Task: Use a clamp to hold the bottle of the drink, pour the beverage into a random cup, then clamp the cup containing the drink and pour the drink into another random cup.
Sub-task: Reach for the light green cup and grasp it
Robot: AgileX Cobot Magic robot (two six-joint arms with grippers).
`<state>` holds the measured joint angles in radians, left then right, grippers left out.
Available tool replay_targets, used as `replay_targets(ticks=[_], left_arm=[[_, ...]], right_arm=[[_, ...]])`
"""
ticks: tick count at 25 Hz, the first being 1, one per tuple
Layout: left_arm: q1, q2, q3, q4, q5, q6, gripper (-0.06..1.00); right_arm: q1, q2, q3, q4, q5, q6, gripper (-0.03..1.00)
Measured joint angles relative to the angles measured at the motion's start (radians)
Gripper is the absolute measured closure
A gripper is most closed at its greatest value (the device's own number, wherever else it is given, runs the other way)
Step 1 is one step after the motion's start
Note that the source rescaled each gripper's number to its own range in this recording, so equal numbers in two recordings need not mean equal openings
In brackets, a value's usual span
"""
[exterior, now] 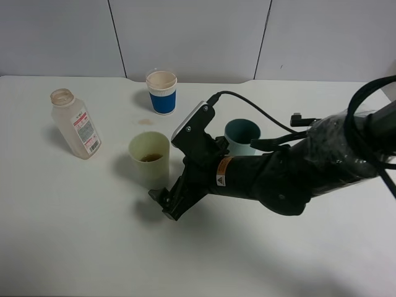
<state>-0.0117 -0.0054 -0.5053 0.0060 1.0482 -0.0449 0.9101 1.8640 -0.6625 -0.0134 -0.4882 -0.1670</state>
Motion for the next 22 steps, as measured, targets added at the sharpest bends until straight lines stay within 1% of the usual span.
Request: replay_targets(ticks=[5, 6, 7, 8, 12, 15, 22], left_arm=[[0.000, 0.000, 0.000, 0.000, 0.000, 0.000, -0.06], [0.000, 0.000, 0.000, 0.001, 0.000, 0.000, -0.06], [0.000, 0.000, 0.000, 0.001, 0.000, 0.000, -0.06], [0.000, 0.000, 0.000, 0.001, 0.000, 0.000, -0.06], [0.000, 0.000, 0.000, 0.001, 0.000, 0.000, -0.06], [0.000, 0.000, 0.000, 0.001, 0.000, 0.000, -0.06], [0.000, 0.000, 0.000, 0.001, 0.000, 0.000, -0.06]], right_arm=[[-0.013, 0.063, 0.000, 0.048, -0.090, -0.008, -0.03], [-0.014, 0.080, 0.000, 0.048, -0.103, -0.008, -0.03], [-0.014, 0.104, -0.001, 0.046, -0.140, -0.008, -0.03], [-0.014, 0.104, -0.001, 0.046, -0.140, -0.008, -0.03], [-0.014, 0.138, -0.001, 0.024, -0.253, -0.008, -0.03], [-0.014, 0.138, -0.001, 0.023, -0.314, -0.008, -0.03], [-0.024, 0.138, -0.001, 0.020, -0.325, -0.005, -0.03]])
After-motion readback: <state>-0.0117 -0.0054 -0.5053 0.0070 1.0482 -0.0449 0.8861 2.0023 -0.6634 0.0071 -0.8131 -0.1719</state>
